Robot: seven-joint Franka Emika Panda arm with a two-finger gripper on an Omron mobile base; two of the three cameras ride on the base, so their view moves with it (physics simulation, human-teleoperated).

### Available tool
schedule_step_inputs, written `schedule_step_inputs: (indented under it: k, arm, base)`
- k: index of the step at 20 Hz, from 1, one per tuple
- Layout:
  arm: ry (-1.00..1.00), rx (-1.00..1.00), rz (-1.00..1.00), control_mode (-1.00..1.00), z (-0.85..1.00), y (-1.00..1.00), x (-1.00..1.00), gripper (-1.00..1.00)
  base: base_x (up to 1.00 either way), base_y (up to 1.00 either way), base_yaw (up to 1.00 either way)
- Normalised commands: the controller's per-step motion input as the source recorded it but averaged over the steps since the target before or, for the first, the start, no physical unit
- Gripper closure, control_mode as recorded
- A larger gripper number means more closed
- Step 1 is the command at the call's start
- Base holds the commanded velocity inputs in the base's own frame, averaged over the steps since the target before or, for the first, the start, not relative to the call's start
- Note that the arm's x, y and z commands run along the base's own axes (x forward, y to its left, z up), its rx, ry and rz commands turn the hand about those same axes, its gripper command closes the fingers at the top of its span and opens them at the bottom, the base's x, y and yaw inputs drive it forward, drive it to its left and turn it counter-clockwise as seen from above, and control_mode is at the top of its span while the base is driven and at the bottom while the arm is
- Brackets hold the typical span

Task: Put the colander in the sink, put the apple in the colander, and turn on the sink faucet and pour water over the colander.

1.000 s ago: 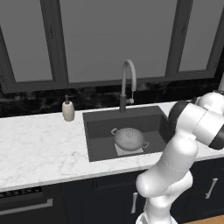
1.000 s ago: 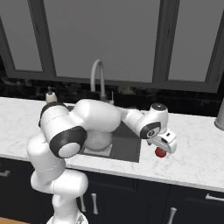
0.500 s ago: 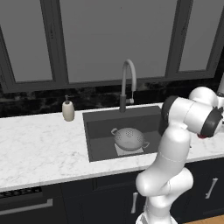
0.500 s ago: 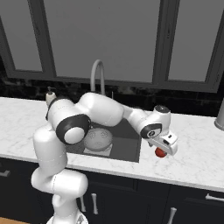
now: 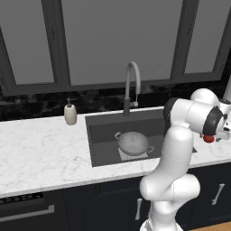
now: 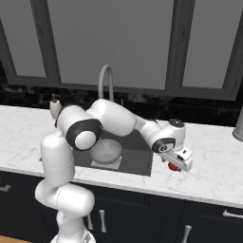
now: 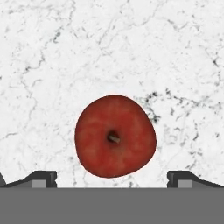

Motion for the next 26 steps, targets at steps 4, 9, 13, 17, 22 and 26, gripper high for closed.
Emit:
schedule_step_inputs:
  k: [4,9,13,17,22,26]
  arm:
    - [0.00,0.00,0.00,-1.00,-0.06,0.00,0.04,-1.00]
    - [0.00,0.00,0.00,-1.00,-0.03,-0.01,0.12,-1.00]
    - [0.00,0.00,0.00,-1.00,-0.09,-0.05,0.08,-1.00]
    - [0.00,0.00,0.00,-1.00,-0.10,-0.07,0.02,-1.00]
    - [0.00,0.00,0.00,-1.00,-0.10,-0.11,0.01,-1.00]
    - [0.00,0.00,0.00,-1.00,-0.12,-0.02,0.00,-1.00]
  base:
    - [0.00,0.00,0.00]
    - [0.00,0.00,0.00]
    - [0.00,0.00,0.00]
    - [0.00,0.00,0.00]
    - [0.00,0.00,0.00]
    - [0.00,0.00,0.00]
